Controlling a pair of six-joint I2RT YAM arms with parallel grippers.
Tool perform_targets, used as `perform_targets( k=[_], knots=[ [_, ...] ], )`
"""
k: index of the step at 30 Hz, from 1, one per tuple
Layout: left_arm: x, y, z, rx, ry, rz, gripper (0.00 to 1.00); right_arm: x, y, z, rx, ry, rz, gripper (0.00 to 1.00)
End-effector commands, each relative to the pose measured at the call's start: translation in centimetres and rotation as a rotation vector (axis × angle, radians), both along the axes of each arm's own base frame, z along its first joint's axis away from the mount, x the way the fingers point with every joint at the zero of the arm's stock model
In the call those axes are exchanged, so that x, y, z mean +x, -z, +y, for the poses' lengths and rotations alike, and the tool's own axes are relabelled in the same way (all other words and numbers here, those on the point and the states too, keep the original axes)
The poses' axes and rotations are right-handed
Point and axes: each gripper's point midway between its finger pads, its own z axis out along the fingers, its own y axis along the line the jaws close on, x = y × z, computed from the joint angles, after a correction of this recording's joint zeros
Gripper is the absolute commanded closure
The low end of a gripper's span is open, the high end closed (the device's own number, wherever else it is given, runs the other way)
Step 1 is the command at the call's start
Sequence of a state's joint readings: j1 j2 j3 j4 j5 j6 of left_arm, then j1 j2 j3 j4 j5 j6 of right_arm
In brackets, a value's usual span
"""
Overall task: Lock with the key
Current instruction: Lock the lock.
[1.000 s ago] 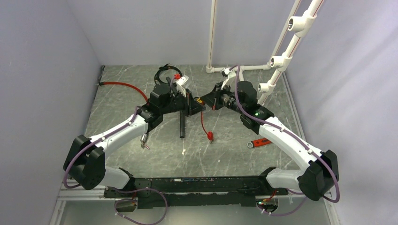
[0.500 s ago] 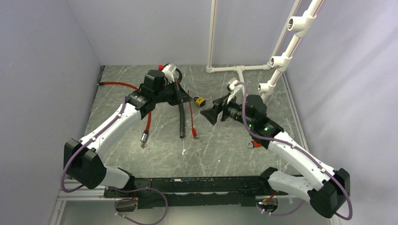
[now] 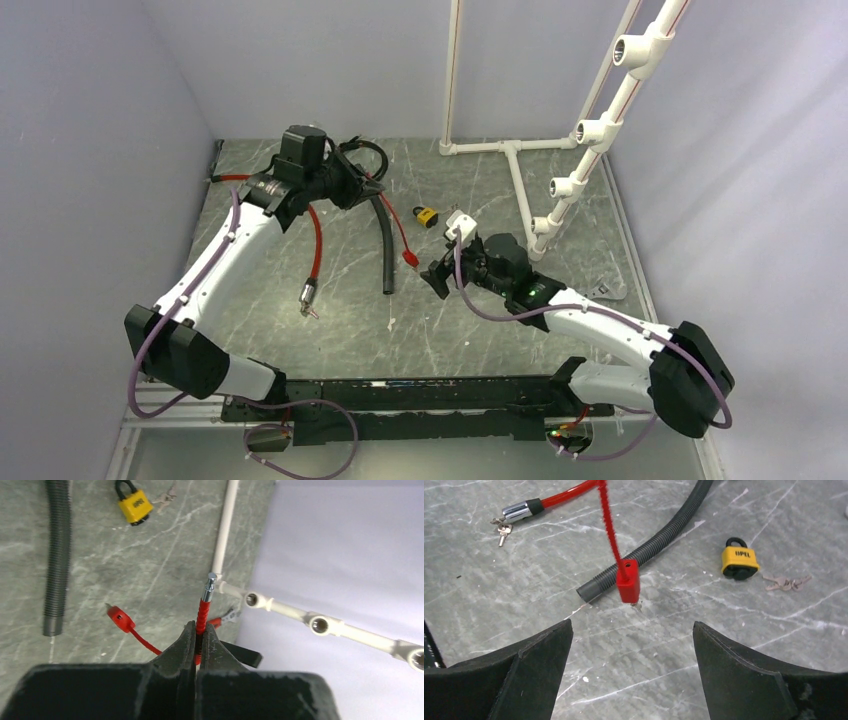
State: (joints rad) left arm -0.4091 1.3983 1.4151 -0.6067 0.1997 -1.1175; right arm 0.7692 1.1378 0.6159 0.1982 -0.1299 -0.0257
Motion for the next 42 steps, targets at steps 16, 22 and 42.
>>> perform_targets(
  k=[16,22,42],
  knots=[
    [-2.0,-7.4,-3.5,-0.276,0.148,-0.017,1.0,1.5,0.0,2.4,-0.002,-0.153,-0.334,0.28],
    [-2.3,-7.6,-3.6,-0.304,0.142,0.019,1.0,2.3,-0.2,3.0,0.003,-0.157,-0.351,0.39],
    [-0.3,-4.8,5.0,0.046,0.225,-0.322,0.01,-1.9,-2.5,1.1,-0.045,-0.364,-0.181,1.0]
  ],
)
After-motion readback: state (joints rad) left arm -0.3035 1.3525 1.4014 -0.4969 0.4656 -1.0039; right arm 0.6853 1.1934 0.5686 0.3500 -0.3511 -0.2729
